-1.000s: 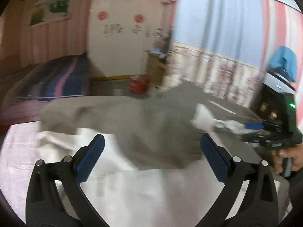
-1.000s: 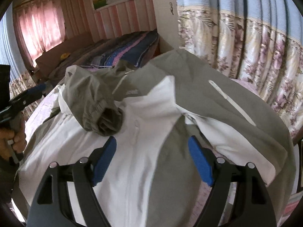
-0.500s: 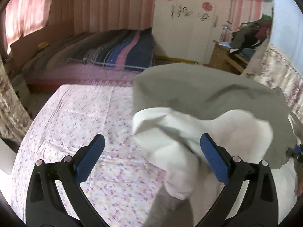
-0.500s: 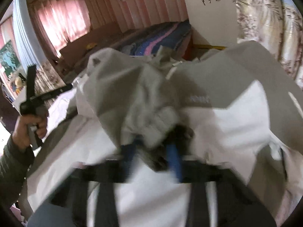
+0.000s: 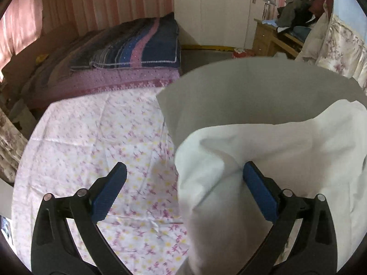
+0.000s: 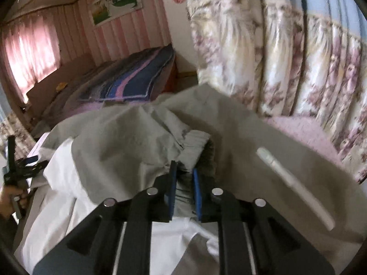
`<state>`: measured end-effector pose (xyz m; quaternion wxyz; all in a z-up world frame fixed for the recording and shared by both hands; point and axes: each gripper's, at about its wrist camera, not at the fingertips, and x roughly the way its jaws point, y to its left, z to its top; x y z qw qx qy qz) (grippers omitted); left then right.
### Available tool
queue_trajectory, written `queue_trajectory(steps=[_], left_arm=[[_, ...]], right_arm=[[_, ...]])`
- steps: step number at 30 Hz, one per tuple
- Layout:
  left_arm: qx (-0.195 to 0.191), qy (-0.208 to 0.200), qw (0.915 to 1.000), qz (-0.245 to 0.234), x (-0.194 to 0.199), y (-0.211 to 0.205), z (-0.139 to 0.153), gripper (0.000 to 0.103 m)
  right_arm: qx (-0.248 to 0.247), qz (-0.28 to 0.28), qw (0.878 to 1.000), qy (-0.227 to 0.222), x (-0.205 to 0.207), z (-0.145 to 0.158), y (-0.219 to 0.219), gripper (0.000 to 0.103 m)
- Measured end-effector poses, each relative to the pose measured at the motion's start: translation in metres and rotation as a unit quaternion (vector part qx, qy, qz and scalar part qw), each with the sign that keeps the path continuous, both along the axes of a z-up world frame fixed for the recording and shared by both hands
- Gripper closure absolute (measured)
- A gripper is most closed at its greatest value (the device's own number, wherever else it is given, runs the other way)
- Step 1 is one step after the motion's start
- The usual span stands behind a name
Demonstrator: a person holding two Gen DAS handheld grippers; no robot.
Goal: Fold large clothes
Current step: 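Fold the sleeve cuff with the right gripper across the jacket front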
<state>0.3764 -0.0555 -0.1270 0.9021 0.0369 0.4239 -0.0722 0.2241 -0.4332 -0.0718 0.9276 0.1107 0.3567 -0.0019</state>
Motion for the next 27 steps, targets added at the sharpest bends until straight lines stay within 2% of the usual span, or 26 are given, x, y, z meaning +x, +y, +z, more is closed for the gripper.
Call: queue_trajectory(steps=[2,3,4,5,6,7,9,12,14,16,20,21,23,25,27], left_arm=[[-0.016,0.001,0.9999,-0.004,-0.002,0.001,-0.004,0.012],[-0.021,0.001,0.9997,-0.013,-0.003,0.001,-0.003,0.029],[-0.016,-0.004,0.9996,-0.023,-0.005,-0.002,-0.002,0.053],[-0.003,-0.010,0.9995,-0.029,-0.008,-0.005,-0.002,0.061],[0.028,-0.023,0.9987,-0.035,-0.011,-0.010,-0.001,0.072],[0.058,-0.040,0.9968,-0.036,-0.015,-0.013,0.002,0.080],[0.074,-0.047,0.9955,-0.036,-0.020,-0.010,0.004,0.083],[0.114,-0.058,0.9915,-0.022,-0.024,-0.003,0.005,0.083],[0.108,-0.051,0.9927,-0.020,-0.025,0.001,0.005,0.083],[0.112,-0.050,0.9923,-0.017,-0.021,0.000,0.007,0.081],[0.126,-0.054,0.9902,-0.027,-0.023,-0.006,0.007,0.080],[0.119,-0.056,0.9910,-0.025,-0.024,-0.005,0.009,0.075],[0.077,-0.062,0.9949,-0.015,-0.025,0.003,0.020,0.055],[0.036,-0.070,0.9969,-0.002,-0.032,0.013,0.033,0.024],[-0.004,-0.092,0.9955,0.019,-0.045,0.026,0.054,0.011]], right_arm=[[0.006,0.012,1.000,-0.002,-0.006,-0.003,0.004,0.090],[0.011,0.016,1.000,-0.004,-0.007,-0.003,0.005,0.090],[0.018,0.018,1.000,-0.009,-0.011,-0.003,0.001,0.090],[0.025,0.019,0.999,-0.013,-0.013,-0.002,-0.001,0.090],[0.032,0.021,0.999,-0.015,-0.015,-0.001,-0.006,0.090],[0.038,0.023,0.999,-0.023,-0.019,0.002,-0.008,0.090],[0.045,0.027,0.998,-0.028,-0.023,0.005,-0.009,0.090],[0.029,0.046,0.998,-0.013,-0.016,0.000,-0.003,0.090],[0.007,0.031,1.000,-0.002,-0.009,-0.010,-0.003,0.085],[0.001,0.012,1.000,0.010,-0.003,-0.021,-0.006,0.071],[-0.001,-0.003,1.000,0.008,-0.005,-0.020,-0.014,0.053],[-0.002,-0.007,1.000,0.005,-0.007,-0.016,-0.016,0.042],[0.004,-0.005,1.000,-0.004,-0.015,-0.003,-0.020,0.041],[-0.003,-0.012,1.000,-0.022,-0.029,0.014,-0.024,0.036],[-0.007,-0.019,0.999,-0.034,-0.044,0.027,-0.028,0.030]])
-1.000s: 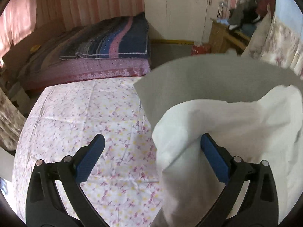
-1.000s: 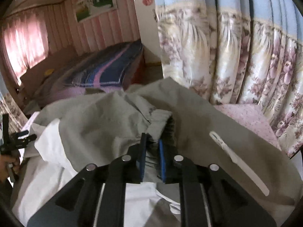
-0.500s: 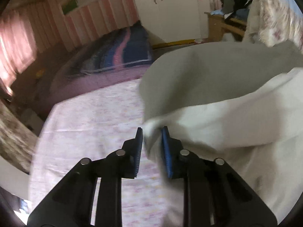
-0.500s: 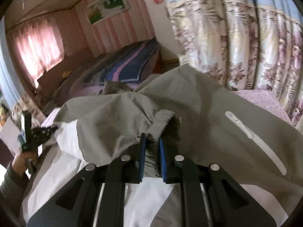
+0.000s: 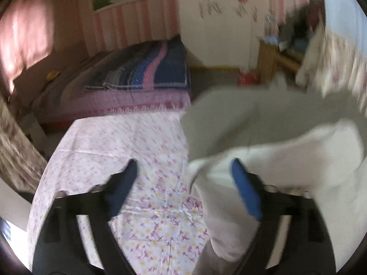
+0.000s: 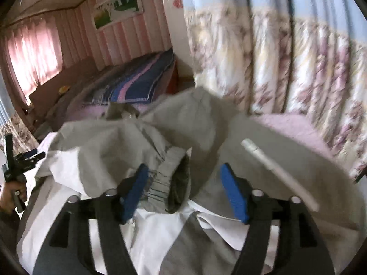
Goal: Fold large clothes
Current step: 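Fold the sleeve cuff with the right gripper across the jacket front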
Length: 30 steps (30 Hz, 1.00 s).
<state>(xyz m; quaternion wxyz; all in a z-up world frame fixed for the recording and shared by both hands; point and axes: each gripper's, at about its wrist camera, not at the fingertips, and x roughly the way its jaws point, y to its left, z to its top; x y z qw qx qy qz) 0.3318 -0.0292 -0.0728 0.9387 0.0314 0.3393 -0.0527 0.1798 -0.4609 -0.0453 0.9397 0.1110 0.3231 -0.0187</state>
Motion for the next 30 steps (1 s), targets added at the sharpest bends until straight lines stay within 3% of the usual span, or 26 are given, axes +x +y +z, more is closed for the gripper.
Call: queue_trajectory(steps=[1,7,15,18,23,30], left_arm=[[-0.014,-0.006,0.9999,0.004,-0.005,0.004,0.008,0.007],[-0.048,-0.032,0.9982,0.016,-0.062,0.021,0.040,0.004],[-0.037,-0.085,0.9954,0.024,-0.161,0.021,0.031,0.003],[-0.035,-0.083,0.9958,0.012,-0.170,0.021,0.024,0.003],[0.009,-0.098,0.9951,-0.008,-0.179,0.009,0.025,0.003],[-0.023,-0.085,0.9961,0.001,-0.176,0.021,0.028,0.003]], right_arm=[[-0.006,-0.003,1.000,0.000,-0.010,0.005,-0.001,0.030],[-0.052,-0.033,0.998,0.003,-0.075,0.015,-0.003,0.030],[-0.084,-0.090,0.992,0.021,-0.176,0.003,-0.012,0.029],[-0.098,-0.127,0.986,0.041,-0.210,-0.006,-0.027,0.029],[-0.077,-0.187,0.977,0.061,-0.253,-0.025,-0.062,0.029],[-0.062,-0.227,0.967,0.098,-0.267,-0.051,-0.090,0.029]])
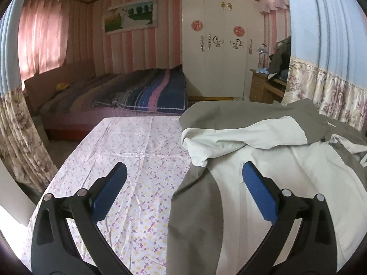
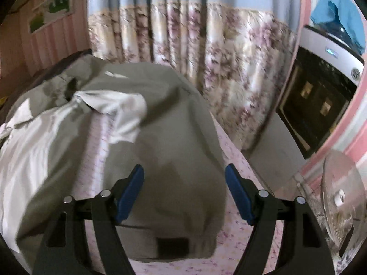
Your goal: Fold large clothes
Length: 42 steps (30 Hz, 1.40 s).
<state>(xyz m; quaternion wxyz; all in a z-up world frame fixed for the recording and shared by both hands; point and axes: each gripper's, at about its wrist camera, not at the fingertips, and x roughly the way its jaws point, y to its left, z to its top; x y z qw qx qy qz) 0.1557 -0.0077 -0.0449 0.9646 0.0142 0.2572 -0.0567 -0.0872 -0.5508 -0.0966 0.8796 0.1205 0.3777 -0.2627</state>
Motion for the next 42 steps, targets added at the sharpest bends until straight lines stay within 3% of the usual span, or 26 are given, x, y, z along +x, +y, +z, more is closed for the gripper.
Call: queue_trajectory(steps=[3,5,7,9,10,12,18,22,25,31,37,38,41,42], left_arm=[[-0.003,0.004,1.0000,0.005,0.001,0.004,0.000,0.003],[-0.001,0.004,1.0000,0.004,0.001,0.004,0.000,0.003],[0.003,0.005,1.0000,0.002,0.000,0.003,-0.001,0.003],[0.004,0.007,1.0000,-0.003,-0.002,0.000,-0.001,0.003],[0.004,0.007,0.9999,-0.008,-0.003,-0.001,0.000,0.003],[-0.001,0.006,0.9999,-0.011,-0.005,-0.002,0.001,0.003],[-0.012,0.004,0.9999,-0.009,-0.007,0.003,0.005,0.003],[-0.024,0.000,0.9997,-0.001,-0.007,0.013,0.008,0.003],[-0.030,0.002,0.9995,0.005,-0.004,0.019,0.006,0.003],[-0.046,0.021,0.9985,0.018,0.008,0.030,-0.004,0.003],[-0.039,0.010,0.9992,0.007,0.008,0.027,-0.006,0.003],[-0.037,0.009,0.9992,0.008,0.008,0.027,-0.006,0.003],[-0.038,0.017,0.9991,0.007,0.012,0.024,-0.012,0.003],[-0.036,0.017,0.9992,0.006,0.012,0.023,-0.013,0.003]], right_arm=[[0.030,0.000,1.000,0.002,0.001,-0.012,-0.006,0.029],[0.033,0.011,0.999,0.011,0.006,-0.018,-0.003,0.035],[0.040,0.023,0.999,0.018,0.012,-0.025,-0.001,0.066],[0.033,0.024,0.999,0.018,0.015,-0.026,0.003,0.088],[0.027,0.020,0.999,0.010,0.015,-0.022,0.005,0.095],[0.018,0.014,1.000,-0.012,0.015,-0.010,0.005,0.099],[-0.019,0.024,0.996,-0.081,0.042,0.058,0.005,0.099],[-0.060,0.105,0.987,-0.101,0.101,0.108,0.044,0.099],[-0.064,0.173,0.977,-0.102,0.154,0.125,0.084,0.099],[-0.047,0.306,0.948,-0.079,0.261,0.128,0.189,0.099],[-0.038,0.408,0.911,-0.038,0.330,0.096,0.301,0.099],[-0.028,0.411,0.910,-0.035,0.336,0.089,0.308,0.099],[0.012,0.397,0.917,-0.031,0.355,0.067,0.316,0.082],[0.028,0.395,0.918,-0.031,0.356,0.063,0.316,0.051]])
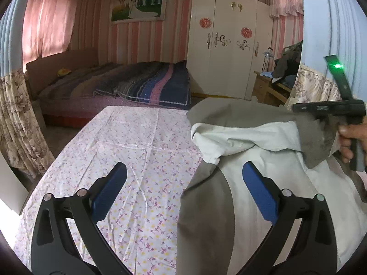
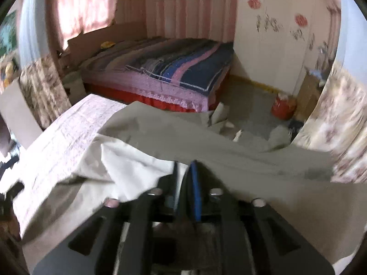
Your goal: Fold large clothes
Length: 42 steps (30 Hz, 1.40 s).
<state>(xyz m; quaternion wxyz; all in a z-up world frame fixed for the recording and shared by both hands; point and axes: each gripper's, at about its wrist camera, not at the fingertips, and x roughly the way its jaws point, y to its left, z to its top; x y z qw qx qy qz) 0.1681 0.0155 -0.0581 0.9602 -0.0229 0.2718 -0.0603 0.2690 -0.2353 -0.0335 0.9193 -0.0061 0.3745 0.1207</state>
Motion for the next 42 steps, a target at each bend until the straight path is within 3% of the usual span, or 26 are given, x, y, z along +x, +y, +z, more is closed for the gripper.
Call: queue_trajectory(steps=[1,5,9,12,16,20,22,28,29,31,33,35,39,42], left_arm=[[0.004,0.001,1.0000,-0.001,0.001,-0.001,-0.002,0.003],[0.010,0.002,0.9999,-0.009,0.005,-0.006,-0.006,0.003],[-0.005,0.017,0.9998,-0.012,0.012,-0.016,0.002,0.003],[-0.007,0.021,0.9991,-0.037,0.015,-0.036,0.021,0.003],[-0.027,0.043,0.9966,-0.065,0.027,-0.079,0.040,0.003],[0.001,0.064,0.9946,-0.082,0.045,-0.144,0.028,0.003],[0.016,0.073,0.9931,-0.090,0.051,-0.169,0.020,0.003],[0.021,0.095,0.9879,-0.121,0.073,-0.233,-0.004,0.005],[0.019,0.100,0.9869,-0.125,0.078,-0.238,-0.007,0.010],[0.001,0.103,0.9862,-0.130,0.089,-0.242,-0.009,0.068],[0.002,0.097,0.9880,-0.121,0.103,-0.237,-0.001,0.093],[0.009,0.079,0.9911,-0.107,0.112,-0.226,0.013,0.094],[0.070,0.016,0.9965,-0.043,0.131,-0.187,0.054,0.095],[0.106,0.016,0.9943,-0.005,0.150,-0.154,0.063,0.094]], right_arm=[[0.020,0.001,1.000,-0.003,-0.003,-0.001,-0.005,0.030],[0.026,0.007,0.998,-0.055,-0.037,0.017,-0.019,0.028],[0.018,-0.037,0.992,-0.117,-0.088,0.041,-0.068,0.016],[-0.014,-0.096,0.987,-0.127,-0.112,0.039,-0.108,0.016],[0.005,-0.160,0.980,-0.117,-0.125,0.029,-0.163,0.016],[-0.014,-0.177,0.977,-0.116,-0.126,0.034,-0.180,0.016],[0.001,-0.174,0.978,-0.113,-0.127,0.035,-0.189,0.014],[0.020,-0.185,0.976,-0.110,-0.132,0.035,-0.209,0.014],[0.019,-0.188,0.976,-0.109,-0.132,0.034,-0.210,0.014],[0.025,-0.190,0.976,-0.105,-0.134,0.035,-0.214,0.014],[0.029,-0.194,0.975,-0.106,-0.134,0.033,-0.218,0.014],[0.029,-0.200,0.974,-0.105,-0.135,0.032,-0.223,0.014],[0.030,-0.215,0.971,-0.097,-0.133,0.027,-0.231,0.014],[0.033,-0.215,0.972,-0.089,-0.128,0.023,-0.229,0.014]])
